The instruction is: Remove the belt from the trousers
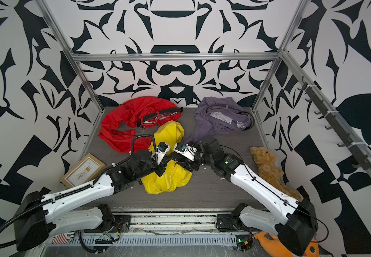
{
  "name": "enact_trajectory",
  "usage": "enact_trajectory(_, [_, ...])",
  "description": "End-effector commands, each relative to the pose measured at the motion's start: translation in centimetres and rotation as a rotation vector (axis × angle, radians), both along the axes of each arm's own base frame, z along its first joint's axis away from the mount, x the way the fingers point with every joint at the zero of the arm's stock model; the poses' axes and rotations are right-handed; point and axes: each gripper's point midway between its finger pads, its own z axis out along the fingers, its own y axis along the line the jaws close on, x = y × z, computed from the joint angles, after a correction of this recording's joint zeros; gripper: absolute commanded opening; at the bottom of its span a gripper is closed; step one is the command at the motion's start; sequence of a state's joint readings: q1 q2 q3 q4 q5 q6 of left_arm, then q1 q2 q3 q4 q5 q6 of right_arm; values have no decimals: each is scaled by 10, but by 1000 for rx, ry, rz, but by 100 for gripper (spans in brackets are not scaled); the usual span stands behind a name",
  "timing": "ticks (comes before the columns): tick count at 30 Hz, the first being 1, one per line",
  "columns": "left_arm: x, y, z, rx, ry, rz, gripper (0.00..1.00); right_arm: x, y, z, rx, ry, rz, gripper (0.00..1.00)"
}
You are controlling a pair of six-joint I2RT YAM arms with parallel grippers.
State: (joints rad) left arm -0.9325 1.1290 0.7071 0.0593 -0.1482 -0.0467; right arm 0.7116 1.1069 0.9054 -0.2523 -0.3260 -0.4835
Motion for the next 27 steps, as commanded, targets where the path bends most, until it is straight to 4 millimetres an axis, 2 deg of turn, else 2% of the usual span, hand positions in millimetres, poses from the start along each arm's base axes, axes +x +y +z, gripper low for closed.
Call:
enact_trajectory(1, [-3, 0, 15, -47, 17, 4, 0, 8, 9, 24, 27, -77, -46, 81])
enact_trajectory(7, [-2, -1, 17, -50, 13, 0, 0, 7, 19, 20, 36, -62, -79, 80])
enact_trajectory(13, [-3, 0, 19, -65, 7, 6, 0, 11, 22, 26, 84, -51, -129, 71])
enact_trajectory(18, [-3, 1, 22, -78, 5, 9, 0, 12, 25, 24, 102, -21, -133, 65])
enact_trajectory(27, [-5, 0, 23, -95, 15, 5, 0, 12, 32, 20, 134, 8, -134, 64])
